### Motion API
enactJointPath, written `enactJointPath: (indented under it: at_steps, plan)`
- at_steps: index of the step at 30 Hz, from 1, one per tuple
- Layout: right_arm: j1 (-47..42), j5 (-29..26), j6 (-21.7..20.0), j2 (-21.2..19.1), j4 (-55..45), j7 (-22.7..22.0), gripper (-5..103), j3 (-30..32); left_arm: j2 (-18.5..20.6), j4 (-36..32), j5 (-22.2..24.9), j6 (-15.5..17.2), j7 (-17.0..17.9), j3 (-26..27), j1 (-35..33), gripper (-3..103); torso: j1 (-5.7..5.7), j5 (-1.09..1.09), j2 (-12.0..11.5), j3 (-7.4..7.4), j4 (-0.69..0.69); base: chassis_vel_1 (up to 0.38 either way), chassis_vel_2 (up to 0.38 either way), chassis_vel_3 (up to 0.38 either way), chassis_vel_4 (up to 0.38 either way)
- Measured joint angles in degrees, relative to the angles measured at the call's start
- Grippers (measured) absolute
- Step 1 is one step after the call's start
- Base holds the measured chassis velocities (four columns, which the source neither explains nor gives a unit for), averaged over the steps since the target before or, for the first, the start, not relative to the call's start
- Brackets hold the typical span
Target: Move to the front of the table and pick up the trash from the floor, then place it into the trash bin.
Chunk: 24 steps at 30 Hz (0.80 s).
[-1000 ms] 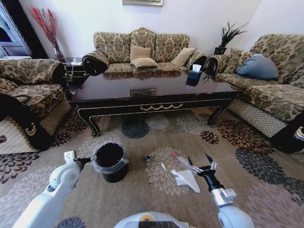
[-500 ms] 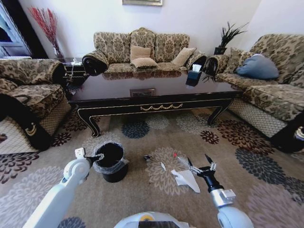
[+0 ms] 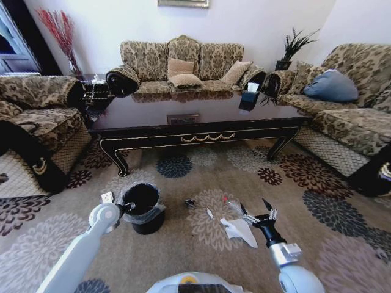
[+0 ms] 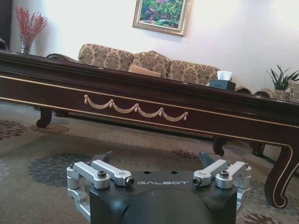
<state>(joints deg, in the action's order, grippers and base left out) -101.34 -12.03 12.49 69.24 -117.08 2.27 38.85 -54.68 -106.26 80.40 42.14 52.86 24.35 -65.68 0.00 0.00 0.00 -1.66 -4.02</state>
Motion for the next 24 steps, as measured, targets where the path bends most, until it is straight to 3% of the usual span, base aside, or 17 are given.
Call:
enactJointPath:
  at_steps: [2,5,11,17,21,24]
  plan:
    - [0.0,0.0,0.0,0.1,0.1,-0.1,100,-0.1,0.1,-0.1,0.5,0.0,0.1,0.4,-0.2,37,0.0,0.01,0.0,0.0,0.01,0.0,0.0,0.0,0.0]
    - [0.0,0.0,0.0,0.2,0.3,-0.1,100,-0.1,0.1,-0.2,1.5,0.0,0.2,0.8,-0.4,32,0.0,0.01,0.0,0.0,0.02,0.0,0.0,0.0,0.0]
    - [0.3,-0.5,0.0,-0.5,0.4,-0.4,100,-0.1,0.0,0.0,2.7,-0.1,0.4,1.3,-1.1,6,0.0,0.0,0.0,0.0,-0.01,0.0,0.0,0.0,0.0]
    - [0.3,-0.8,0.0,-0.5,0.5,-0.5,100,0.2,0.2,-0.8,3.0,0.0,0.3,2.2,-2.2,0,0.0,-0.01,0.0,-0.01,-0.01,0.0,0.0,0.0,0.0]
    - [0.8,-1.4,-0.1,-0.9,1.4,-0.6,100,0.5,1.3,-3.4,5.5,0.0,1.2,3.8,-3.5,0,0.0,-0.01,0.0,0.0,-0.01,0.0,0.0,0.0,0.0]
    - [2.7,-3.5,-1.1,-2.8,3.8,-0.8,100,0.6,4.4,-7.2,9.1,0.0,2.2,5.7,-6.1,0,0.0,0.0,0.0,0.0,-0.02,0.0,0.0,0.0,0.0]
